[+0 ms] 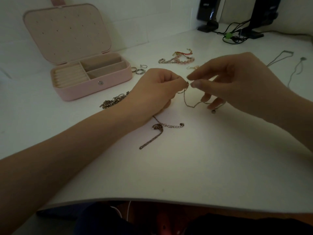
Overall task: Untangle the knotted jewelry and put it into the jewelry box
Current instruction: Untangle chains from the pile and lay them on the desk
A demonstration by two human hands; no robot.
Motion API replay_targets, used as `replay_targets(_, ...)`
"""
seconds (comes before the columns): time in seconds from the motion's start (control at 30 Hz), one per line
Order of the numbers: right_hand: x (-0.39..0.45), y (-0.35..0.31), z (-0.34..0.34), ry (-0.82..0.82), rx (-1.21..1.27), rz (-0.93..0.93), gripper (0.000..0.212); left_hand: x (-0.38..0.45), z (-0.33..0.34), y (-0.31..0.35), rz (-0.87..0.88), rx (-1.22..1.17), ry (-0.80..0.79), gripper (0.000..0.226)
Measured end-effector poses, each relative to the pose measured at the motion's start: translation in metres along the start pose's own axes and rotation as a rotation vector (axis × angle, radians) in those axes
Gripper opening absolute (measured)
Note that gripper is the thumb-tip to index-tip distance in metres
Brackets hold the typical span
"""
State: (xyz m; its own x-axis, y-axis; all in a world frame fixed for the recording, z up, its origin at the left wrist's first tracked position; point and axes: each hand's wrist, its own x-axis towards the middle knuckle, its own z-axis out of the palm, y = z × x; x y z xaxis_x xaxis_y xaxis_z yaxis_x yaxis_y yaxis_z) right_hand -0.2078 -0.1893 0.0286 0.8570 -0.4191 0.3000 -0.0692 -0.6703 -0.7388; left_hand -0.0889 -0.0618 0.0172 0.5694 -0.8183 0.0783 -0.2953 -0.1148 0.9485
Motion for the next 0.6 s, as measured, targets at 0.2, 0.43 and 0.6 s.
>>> replay_targets(0.2,-0.0002,-0.0016,0.0053,-0.031,0.114,0.071,0.014,-0.001,0.0036,-0.0015,0.028,0.079,0.021,0.016)
replay_targets(0.43,-0.001,-0.0041,0.0058,-0.067,0.243,0.158,0.011,-0.0007,0.0035,-0.0036,0.081,0.133,0.015,0.014)
replay_targets(0.6,0.0,-0.004,0.0059,-0.147,0.412,0.306,0.011,-0.0003,0.0036,-0.005,0.089,0.129,-0.002,0.017)
